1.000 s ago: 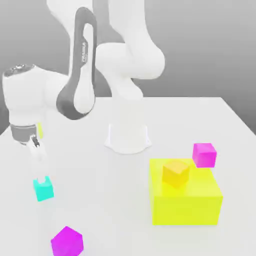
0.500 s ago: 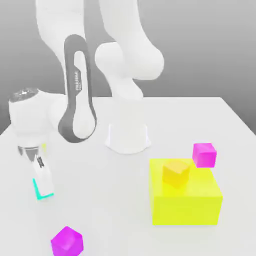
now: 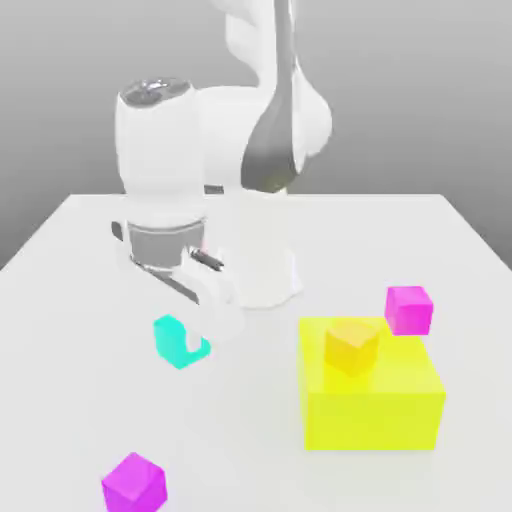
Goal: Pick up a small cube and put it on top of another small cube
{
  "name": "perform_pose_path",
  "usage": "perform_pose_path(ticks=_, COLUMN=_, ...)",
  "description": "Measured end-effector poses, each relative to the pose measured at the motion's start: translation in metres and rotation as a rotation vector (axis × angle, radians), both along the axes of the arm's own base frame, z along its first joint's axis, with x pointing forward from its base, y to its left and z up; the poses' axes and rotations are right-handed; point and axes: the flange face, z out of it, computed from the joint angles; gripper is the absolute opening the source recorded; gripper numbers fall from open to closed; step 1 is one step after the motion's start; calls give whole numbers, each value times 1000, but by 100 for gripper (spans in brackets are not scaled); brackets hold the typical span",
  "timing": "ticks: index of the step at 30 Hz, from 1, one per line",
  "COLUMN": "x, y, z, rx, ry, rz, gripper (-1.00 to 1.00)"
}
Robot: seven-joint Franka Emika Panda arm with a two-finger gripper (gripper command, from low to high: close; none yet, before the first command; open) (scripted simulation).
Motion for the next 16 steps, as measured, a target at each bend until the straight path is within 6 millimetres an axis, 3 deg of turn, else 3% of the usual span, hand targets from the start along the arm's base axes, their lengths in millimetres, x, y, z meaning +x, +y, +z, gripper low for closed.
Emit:
perform_pose_path(ticks=3, x=-5, y=64, z=23, rx=-3, ry=3, rz=85, gripper=-100)
perform_pose_path(ticks=7, x=-28, y=140, z=46, rx=-14, ry=7, rz=191, gripper=-100)
perform_pose_path(ticks=12, x=-34, y=154, z=-1, rx=-20, ry=8, rz=211, gripper=-100)
perform_pose_path(ticks=13, x=-34, y=154, z=-9, rx=-20, ry=8, rz=212, gripper=100)
perform_pose_path(ticks=16, x=-34, y=154, z=-9, rx=-20, ry=8, rz=212, gripper=100)
